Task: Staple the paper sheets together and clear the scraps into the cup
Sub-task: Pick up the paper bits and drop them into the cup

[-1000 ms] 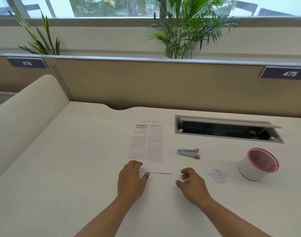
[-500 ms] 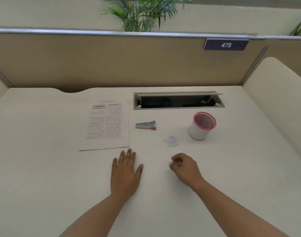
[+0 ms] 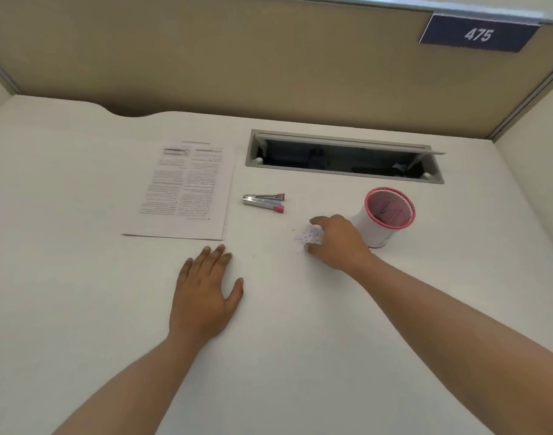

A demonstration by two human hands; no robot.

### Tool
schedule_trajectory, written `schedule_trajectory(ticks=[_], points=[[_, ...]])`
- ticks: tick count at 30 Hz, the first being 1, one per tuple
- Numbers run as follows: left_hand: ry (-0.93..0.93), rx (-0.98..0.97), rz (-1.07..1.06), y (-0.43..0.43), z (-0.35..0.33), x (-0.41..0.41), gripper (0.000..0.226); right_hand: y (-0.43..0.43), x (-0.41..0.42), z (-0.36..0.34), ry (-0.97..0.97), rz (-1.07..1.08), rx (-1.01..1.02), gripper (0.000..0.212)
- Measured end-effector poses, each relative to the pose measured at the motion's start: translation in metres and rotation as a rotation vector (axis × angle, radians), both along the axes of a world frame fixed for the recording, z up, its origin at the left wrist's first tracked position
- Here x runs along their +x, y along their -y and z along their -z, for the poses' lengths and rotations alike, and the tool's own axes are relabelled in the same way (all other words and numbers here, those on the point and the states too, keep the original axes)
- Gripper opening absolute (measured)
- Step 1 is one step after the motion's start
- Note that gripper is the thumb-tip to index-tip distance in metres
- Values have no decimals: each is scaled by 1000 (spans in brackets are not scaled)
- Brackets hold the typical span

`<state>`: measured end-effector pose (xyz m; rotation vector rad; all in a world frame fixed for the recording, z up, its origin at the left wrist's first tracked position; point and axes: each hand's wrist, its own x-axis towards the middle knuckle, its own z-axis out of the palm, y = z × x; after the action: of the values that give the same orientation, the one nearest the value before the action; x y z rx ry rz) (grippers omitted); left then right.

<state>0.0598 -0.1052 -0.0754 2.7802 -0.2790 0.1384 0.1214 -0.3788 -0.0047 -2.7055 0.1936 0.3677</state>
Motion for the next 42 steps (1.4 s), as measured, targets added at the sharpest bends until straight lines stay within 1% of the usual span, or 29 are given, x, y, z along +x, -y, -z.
schedule_trajectory(ticks=[1,3,6,8,10,14,17,21,23,26,29,32,35,37,42], points=[[2,-3,-3,0,0,0,61,-3,4,1,-7,-30,-18,57],[0,-9,-10,1,1,0,60,-9,7,1,-10,-103,-68,46],[-12,-9,-18,0,0,-1,60,-18,5,4,59,-206,-164,24],[-19,-5,-20,0,0,0,60,-21,2,5,102,-262,-208,16],[-21,-7,-20,0,0,-1,60,-23,0,4,113,-305,-227,15],[-26,-9,-20,0,-1,-1,60,-27,1,-4,100,-334,-254,21],[-38,-7,-20,0,-1,-1,60,-28,5,-5,76,-314,-263,19],[-42,-1,-17,0,-1,-1,61,-25,10,0,84,-227,-226,15],[-43,-3,-15,0,-2,-1,61,-23,11,-1,72,-161,-143,11],[-37,-3,-15,0,-2,-1,60,-16,11,-4,36,18,65,10],[-38,-2,-16,-1,-1,-1,60,-6,10,-3,-27,259,340,3],[-39,2,-14,0,-1,-1,60,1,5,-5,-73,476,621,8],[-36,3,-18,0,-1,-1,60,3,0,-18,-97,566,869,8],[-31,4,-19,0,-2,-1,60,2,-4,-29,-106,597,991,8],[-31,2,-11,0,-3,-2,60,8,-12,-62,-105,666,1180,7]])
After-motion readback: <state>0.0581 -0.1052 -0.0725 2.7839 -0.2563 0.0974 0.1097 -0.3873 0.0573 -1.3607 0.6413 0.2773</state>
